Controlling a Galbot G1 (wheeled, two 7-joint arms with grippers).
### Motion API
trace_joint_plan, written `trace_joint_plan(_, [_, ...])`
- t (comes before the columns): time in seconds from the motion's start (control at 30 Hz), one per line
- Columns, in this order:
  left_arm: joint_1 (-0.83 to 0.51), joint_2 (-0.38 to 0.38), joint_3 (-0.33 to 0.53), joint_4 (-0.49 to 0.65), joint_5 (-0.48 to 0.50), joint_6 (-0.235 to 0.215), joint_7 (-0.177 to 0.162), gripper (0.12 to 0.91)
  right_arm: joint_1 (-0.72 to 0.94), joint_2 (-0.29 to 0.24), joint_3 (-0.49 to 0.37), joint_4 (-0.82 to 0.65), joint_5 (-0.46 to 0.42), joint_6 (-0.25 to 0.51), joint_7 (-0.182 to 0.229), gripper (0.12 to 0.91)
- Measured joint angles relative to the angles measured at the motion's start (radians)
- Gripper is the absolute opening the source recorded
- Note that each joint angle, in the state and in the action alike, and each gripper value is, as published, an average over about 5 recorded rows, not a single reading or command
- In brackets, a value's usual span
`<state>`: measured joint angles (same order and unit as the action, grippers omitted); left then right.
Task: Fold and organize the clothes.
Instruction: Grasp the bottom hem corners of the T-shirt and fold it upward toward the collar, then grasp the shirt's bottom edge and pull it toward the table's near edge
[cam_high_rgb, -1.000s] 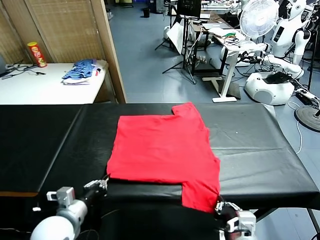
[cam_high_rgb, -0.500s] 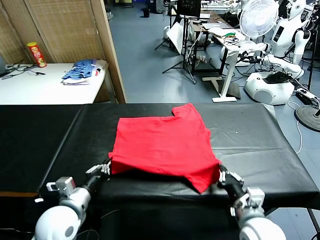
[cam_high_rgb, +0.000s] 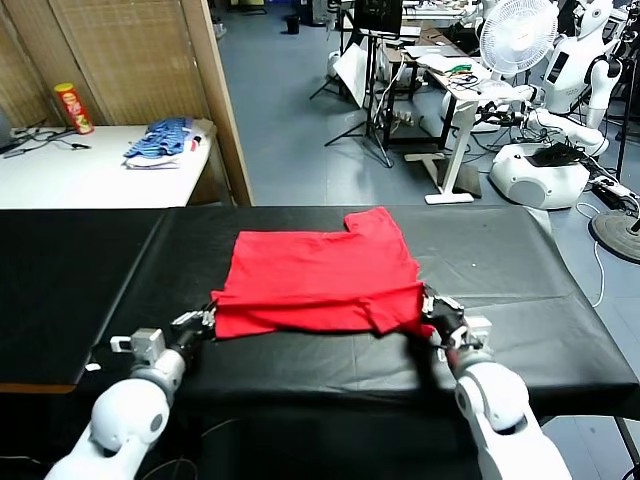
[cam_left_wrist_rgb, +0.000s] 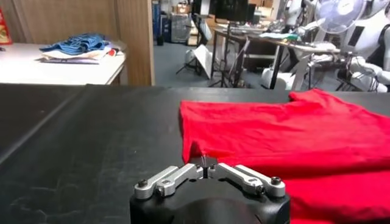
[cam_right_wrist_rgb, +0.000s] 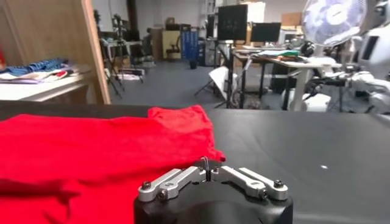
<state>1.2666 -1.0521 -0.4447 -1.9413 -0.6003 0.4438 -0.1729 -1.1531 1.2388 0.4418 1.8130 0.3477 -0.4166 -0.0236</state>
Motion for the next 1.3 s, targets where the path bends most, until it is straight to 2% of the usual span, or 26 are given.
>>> trace_joint_plan(0.2, [0.019,0.002,-0.010,-0.010,0.023,0.001,0.006,0.568,-0.100,-0.035,0.031,0.122,0.012,-0.019,0.007,0.676])
trace_joint_plan(0.3, [0.039,0.003,-0.018,-0.024,0.025,0.003,0.010,0.716,-0.148,-0.039,0.043,0.150,-0.001,-0.019,0.009,0.775])
trace_joint_plan(0.37, [0.055,0.003,-0.020,-0.035,0.013,0.009,0.011,0.776,-0.171,-0.039,0.046,0.157,-0.009,-0.019,0.009,0.793])
trace_joint_plan(0.47, [0.076,0.002,-0.022,-0.046,-0.027,0.027,0.012,0.795,-0.193,-0.035,0.043,0.161,-0.018,-0.019,0.008,0.784])
trace_joint_plan(0.53, [0.084,0.000,-0.023,-0.047,-0.055,0.040,0.012,0.797,-0.201,-0.031,0.040,0.161,-0.025,-0.019,0.006,0.739])
trace_joint_plan(0.67, [0.095,-0.007,-0.028,-0.041,-0.089,0.056,0.011,0.798,-0.211,-0.026,0.034,0.158,-0.042,-0.018,0.005,0.552])
trace_joint_plan(0.77, [0.101,-0.011,-0.033,-0.033,-0.104,0.063,0.010,0.760,-0.222,-0.025,0.033,0.162,-0.046,-0.017,0.008,0.384])
trace_joint_plan(0.8, [0.102,-0.012,-0.035,-0.030,-0.109,0.066,0.009,0.726,-0.227,-0.024,0.033,0.166,-0.046,-0.017,0.010,0.317])
trace_joint_plan(0.93, [0.104,-0.017,-0.041,-0.023,-0.131,0.071,0.008,0.511,-0.245,-0.021,0.034,0.185,-0.045,-0.022,0.027,0.147])
trace_joint_plan(1.03, [0.109,-0.016,-0.043,-0.026,-0.130,0.073,0.008,0.343,-0.264,-0.019,0.041,0.206,-0.043,-0.042,0.046,0.124])
trace_joint_plan(1.13, [0.119,-0.011,-0.043,-0.035,-0.087,0.078,0.004,0.193,-0.291,-0.021,0.051,0.235,-0.034,-0.068,0.057,0.122])
trace_joint_plan(1.23, [0.136,0.002,-0.047,-0.052,-0.018,0.082,0.001,0.127,-0.331,-0.027,0.063,0.272,-0.018,-0.088,0.061,0.122])
trace_joint_plan(1.3, [0.154,0.016,-0.053,-0.069,0.021,0.087,0.001,0.126,-0.364,-0.032,0.071,0.298,-0.012,-0.097,0.063,0.122])
